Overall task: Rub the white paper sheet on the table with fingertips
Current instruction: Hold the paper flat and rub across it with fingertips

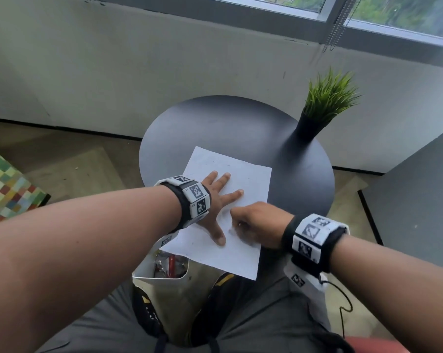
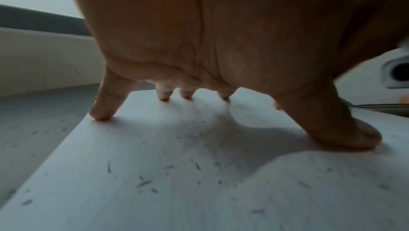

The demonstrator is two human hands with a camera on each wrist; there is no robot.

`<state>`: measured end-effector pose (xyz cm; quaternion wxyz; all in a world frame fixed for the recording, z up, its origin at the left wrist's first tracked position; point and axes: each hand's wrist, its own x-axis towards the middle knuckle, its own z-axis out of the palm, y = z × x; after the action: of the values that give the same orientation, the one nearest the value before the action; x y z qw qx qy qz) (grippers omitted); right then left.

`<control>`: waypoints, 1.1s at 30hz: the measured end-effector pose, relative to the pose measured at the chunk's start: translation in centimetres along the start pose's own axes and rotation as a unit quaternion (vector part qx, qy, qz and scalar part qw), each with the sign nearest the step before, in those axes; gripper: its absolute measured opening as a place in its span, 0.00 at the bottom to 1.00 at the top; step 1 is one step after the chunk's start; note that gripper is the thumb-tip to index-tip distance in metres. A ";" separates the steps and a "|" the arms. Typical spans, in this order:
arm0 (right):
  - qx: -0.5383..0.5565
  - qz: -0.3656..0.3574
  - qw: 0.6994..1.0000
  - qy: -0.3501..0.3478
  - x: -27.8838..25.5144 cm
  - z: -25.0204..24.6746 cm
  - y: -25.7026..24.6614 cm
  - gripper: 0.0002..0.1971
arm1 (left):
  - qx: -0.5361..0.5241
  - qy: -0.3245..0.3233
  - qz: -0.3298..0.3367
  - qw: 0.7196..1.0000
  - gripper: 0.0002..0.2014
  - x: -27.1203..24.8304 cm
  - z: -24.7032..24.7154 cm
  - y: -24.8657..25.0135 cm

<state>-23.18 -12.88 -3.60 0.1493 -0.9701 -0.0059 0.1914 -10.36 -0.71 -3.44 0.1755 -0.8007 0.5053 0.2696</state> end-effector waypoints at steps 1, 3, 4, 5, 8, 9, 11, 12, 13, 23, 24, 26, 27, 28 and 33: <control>-0.005 0.035 0.999 0.026 0.5 -0.5 1.4 0.05 | -0.002 0.002 -0.001 1.000 0.67 0.0 -0.1 0.1; 0.003 0.122 0.988 0.093 1.0 -1.7 4.1 0.06 | -0.001 0.000 -0.005 1.000 0.67 -0.1 -0.1 0.2; 0.009 0.142 0.984 0.112 0.9 -1.7 4.7 0.07 | 0.001 -0.003 -0.008 1.000 0.67 -0.1 -0.2 0.3; 0.006 0.129 0.985 0.115 0.8 -1.3 4.4 0.07 | 0.002 -0.005 -0.010 1.000 0.67 -0.1 -0.2 0.3; -0.005 0.012 0.999 0.033 -0.5 0.8 -0.1 0.06 | 0.006 -0.009 -0.011 1.000 0.67 0.0 -0.3 0.4; 0.006 -0.015 1.000 0.007 -0.9 1.2 -0.9 0.06 | 0.008 -0.009 -0.011 1.000 0.67 0.0 -0.3 0.4; -0.010 -0.003 1.000 0.012 -0.6 0.7 -0.2 0.05 | 0.007 -0.007 -0.011 1.000 0.67 0.0 -0.2 0.4; -0.016 0.037 0.998 0.041 -0.1 0.2 1.0 0.05 | 0.004 -0.005 -0.011 1.000 0.67 -0.1 -0.3 0.4; -0.008 0.077 0.994 0.077 0.2 -0.4 2.2 0.06 | 0.001 -0.005 -0.011 1.000 0.67 -0.1 -0.3 0.4; 0.029 0.086 0.993 0.076 -0.5 -0.2 2.2 0.05 | 0.004 -0.002 -0.011 1.000 0.68 0.1 -0.3 0.4; 0.040 0.120 0.986 0.108 -0.3 -0.5 3.2 0.06 | 0.004 -0.004 -0.011 1.000 0.68 0.1 -0.2 0.4; 0.026 0.116 0.984 0.134 -0.6 -0.2 3.3 0.08 | 0.006 -0.006 -0.013 1.000 0.68 0.3 -0.2 0.4; 0.011 0.083 0.990 0.111 -0.9 0.2 2.4 0.07 | 0.008 -0.006 -0.015 1.000 0.68 0.4 -0.2 0.5; 0.004 0.042 0.997 0.071 -1.4 0.8 1.2 0.07 | 0.012 -0.005 -0.016 1.000 0.68 0.4 -0.2 0.6; 0.027 0.037 0.998 0.045 -1.8 0.4 2.1 0.03 | 0.010 -0.006 -0.013 1.000 0.67 0.6 -0.3 0.7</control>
<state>-25.06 -14.86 -3.87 0.1684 -0.9728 0.0420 0.1536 -10.74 -1.65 -3.57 0.1900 -0.8039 0.4966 0.2665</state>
